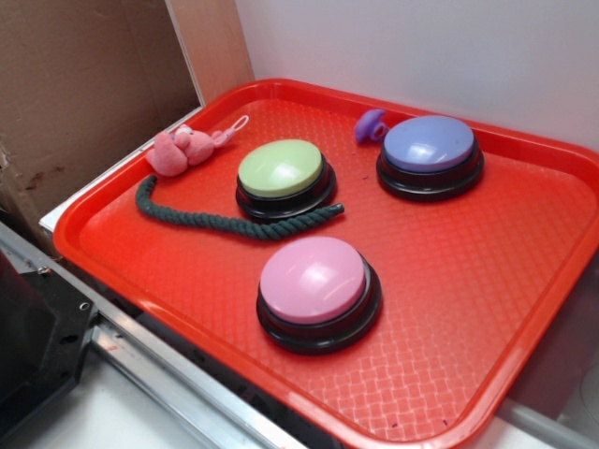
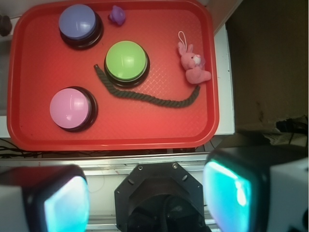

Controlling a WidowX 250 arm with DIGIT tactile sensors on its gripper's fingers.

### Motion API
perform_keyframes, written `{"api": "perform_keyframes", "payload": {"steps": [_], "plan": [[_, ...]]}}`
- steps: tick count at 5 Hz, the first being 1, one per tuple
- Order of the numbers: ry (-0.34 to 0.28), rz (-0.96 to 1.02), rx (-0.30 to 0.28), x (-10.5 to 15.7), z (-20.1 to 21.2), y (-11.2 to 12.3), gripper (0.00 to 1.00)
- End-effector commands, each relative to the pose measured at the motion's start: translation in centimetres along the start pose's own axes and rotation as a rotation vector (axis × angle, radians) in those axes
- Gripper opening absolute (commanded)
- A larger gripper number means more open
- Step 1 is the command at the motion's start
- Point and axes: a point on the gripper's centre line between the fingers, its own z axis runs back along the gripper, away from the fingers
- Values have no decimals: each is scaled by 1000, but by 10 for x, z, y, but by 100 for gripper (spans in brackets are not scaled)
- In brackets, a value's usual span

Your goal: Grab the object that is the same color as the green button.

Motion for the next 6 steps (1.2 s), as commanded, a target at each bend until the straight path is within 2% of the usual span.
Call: {"api": "perform_keyframes", "payload": {"steps": [1, 2, 4, 6], "plan": [[0, 0, 0, 0, 0, 0, 100], [-37, 142, -27, 7, -7, 10, 100], [-65, 482, -14, 19, -55, 34, 100], [-171, 940, 51, 18, -118, 58, 100]]}}
